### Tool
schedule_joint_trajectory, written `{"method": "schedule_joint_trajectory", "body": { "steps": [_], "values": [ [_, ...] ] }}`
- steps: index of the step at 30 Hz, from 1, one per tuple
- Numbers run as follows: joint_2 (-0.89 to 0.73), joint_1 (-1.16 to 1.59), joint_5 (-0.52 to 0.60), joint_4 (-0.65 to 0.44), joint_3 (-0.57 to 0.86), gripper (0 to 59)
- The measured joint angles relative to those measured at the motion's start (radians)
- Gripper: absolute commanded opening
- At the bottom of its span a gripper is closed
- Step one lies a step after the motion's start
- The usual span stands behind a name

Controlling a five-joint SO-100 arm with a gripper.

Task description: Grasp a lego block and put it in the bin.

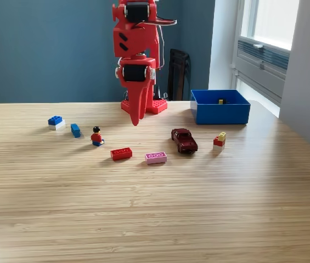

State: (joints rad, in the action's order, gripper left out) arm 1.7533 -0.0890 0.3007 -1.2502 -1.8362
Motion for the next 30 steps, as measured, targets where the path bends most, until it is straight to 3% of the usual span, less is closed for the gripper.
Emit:
{"method": "schedule_joint_trajectory", "body": {
  "steps": [5, 12, 30],
  "values": [
    [0.000, -0.069, 0.078, 0.002, -0.052, 20.0],
    [0.000, -0.213, 0.100, 0.107, -0.178, 22.8],
    [0.000, -0.388, -0.002, 0.235, -0.213, 22.3]
  ]
}}
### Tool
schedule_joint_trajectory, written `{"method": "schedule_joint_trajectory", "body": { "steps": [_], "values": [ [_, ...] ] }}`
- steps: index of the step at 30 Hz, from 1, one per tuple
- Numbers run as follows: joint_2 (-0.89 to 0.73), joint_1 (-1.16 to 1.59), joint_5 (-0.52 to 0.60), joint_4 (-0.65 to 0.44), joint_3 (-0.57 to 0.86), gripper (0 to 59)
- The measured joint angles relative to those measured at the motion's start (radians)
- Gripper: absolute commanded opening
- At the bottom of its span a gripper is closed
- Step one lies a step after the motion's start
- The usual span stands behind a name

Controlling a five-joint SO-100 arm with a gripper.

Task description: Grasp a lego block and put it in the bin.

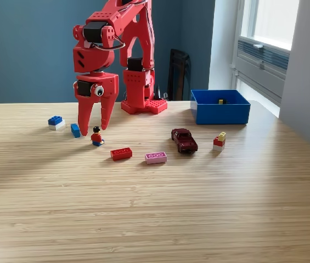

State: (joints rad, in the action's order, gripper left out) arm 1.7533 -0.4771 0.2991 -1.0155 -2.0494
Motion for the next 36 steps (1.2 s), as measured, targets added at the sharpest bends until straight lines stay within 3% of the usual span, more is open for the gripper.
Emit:
{"method": "schedule_joint_trajectory", "body": {
  "steps": [10, 32, 36],
  "values": [
    [0.000, 0.000, -0.025, 0.058, -0.018, 22.2],
    [0.000, 0.023, -0.038, 0.084, -0.043, 21.5],
    [-0.060, 0.023, -0.038, 0.067, -0.043, 20.3]
  ]
}}
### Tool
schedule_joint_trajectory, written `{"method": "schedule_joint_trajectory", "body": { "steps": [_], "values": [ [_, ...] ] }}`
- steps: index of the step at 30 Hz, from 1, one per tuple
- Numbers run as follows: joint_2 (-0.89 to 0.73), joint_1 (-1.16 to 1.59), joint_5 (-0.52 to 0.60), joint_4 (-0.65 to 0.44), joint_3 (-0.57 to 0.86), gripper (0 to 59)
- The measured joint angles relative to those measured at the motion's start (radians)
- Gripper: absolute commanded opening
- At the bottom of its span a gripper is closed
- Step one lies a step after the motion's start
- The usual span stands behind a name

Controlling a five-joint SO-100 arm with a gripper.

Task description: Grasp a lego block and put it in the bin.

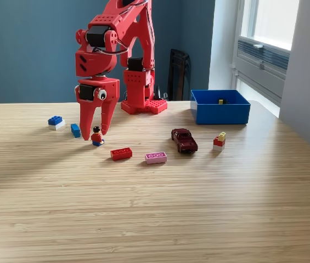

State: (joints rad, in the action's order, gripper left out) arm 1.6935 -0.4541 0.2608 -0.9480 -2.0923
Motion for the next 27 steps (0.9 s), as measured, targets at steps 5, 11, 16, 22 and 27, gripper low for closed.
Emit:
{"method": "schedule_joint_trajectory", "body": {
  "steps": [5, 11, 16, 22, 27],
  "values": [
    [-0.078, -0.023, 0.002, -0.041, 0.044, 19.2],
    [-0.130, -0.032, 0.009, -0.083, 0.112, 16.9],
    [-0.155, -0.032, 0.000, -0.087, 0.146, 13.6],
    [-0.158, -0.032, -0.003, -0.087, 0.152, 4.2],
    [-0.158, -0.032, -0.003, -0.087, 0.152, 0.1]
  ]
}}
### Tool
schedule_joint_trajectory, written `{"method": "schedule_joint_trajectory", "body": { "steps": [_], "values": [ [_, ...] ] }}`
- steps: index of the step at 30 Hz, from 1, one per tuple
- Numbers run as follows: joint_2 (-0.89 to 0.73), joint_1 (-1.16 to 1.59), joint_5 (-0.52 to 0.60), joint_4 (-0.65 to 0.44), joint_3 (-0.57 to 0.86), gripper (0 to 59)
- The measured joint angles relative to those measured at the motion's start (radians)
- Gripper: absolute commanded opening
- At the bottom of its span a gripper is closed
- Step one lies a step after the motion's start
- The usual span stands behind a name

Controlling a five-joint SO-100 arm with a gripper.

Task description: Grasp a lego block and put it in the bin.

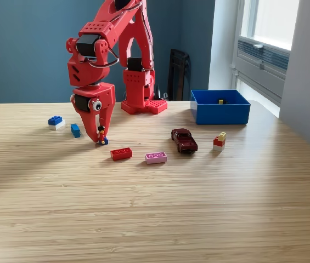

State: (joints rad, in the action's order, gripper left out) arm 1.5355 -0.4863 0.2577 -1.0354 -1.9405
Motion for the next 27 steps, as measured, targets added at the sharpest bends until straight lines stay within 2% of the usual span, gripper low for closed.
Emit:
{"method": "schedule_joint_trajectory", "body": {
  "steps": [11, 12, 15, 17, 27],
  "values": [
    [0.000, 0.000, -0.003, 0.000, 0.000, 0.3],
    [0.000, 0.000, -0.005, 0.000, 0.000, 1.1],
    [0.000, 0.000, -0.032, 0.000, 0.000, 9.6],
    [0.000, 0.002, -0.048, -0.003, 0.000, 12.7],
    [0.000, 0.055, -0.067, -0.025, 0.000, 14.6]
  ]
}}
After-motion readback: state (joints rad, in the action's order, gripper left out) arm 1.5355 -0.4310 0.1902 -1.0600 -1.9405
